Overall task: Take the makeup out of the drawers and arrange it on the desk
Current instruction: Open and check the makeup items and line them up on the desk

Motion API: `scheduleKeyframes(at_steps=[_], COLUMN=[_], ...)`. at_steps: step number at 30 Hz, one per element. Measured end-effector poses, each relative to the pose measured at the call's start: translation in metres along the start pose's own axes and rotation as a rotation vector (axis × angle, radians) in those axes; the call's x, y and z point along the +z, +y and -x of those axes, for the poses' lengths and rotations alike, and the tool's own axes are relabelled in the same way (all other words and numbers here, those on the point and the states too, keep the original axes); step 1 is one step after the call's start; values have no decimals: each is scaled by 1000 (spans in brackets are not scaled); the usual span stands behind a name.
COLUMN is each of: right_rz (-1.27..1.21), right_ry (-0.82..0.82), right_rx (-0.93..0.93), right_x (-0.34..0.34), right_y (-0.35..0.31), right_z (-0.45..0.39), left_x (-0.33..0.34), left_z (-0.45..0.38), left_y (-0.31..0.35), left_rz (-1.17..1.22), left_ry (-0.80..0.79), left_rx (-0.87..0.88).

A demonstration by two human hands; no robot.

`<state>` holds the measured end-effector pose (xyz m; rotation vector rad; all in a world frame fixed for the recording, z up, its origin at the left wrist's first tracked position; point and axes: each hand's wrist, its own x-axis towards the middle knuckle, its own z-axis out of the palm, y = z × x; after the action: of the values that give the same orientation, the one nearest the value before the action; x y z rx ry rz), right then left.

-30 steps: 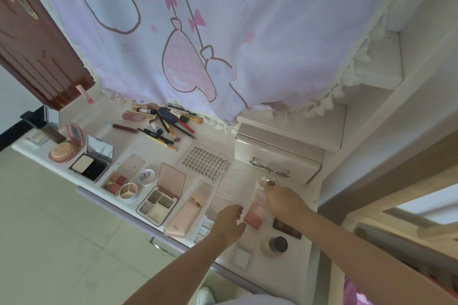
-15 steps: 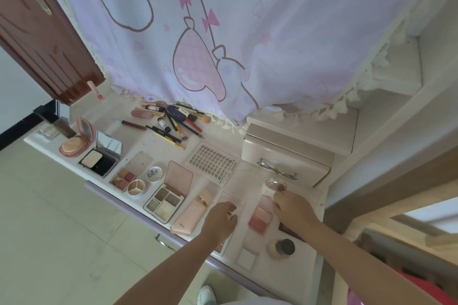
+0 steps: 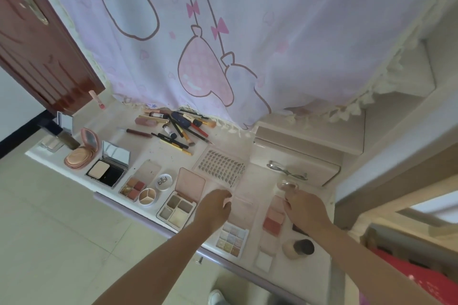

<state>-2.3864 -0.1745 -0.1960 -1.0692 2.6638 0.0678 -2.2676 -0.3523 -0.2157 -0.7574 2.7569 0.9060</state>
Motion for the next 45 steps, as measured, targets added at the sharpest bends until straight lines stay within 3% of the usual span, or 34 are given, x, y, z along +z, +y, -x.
scheduleKeyframes(at_steps=[7, 13, 21, 27, 32, 35, 37, 45], right_rz=[-37, -150, -32, -7, -208, -517, -707, -762], right_ry=[-36, -152, -292, -296, -300, -277, -238, -23], right_rx=[-136, -236, -121, -18, 166, 241, 235, 174], right_x=[-34, -6, 13, 14, -18, -60, -93, -185], right_y=[-58, -88, -110, -128, -131, -135, -139, -156], right_z=[-27, -85, -139, -157, -149, -130, -111, -75], left_x=[-50, -70, -97, -119, -147, -165, -179, -236], left_z=[-16, -24, -48, -96, -128, -141, -145, -138], left_y=[-13, -28, -66, -104, -116, -106, -89, -24], left_rz=[-157, -208, -251, -258, 39, 442, 555, 808], left_ry=[47, 93, 15, -170, -305, -460, -548, -677], left_rx=[125, -36, -87, 28, 89, 77, 201, 560])
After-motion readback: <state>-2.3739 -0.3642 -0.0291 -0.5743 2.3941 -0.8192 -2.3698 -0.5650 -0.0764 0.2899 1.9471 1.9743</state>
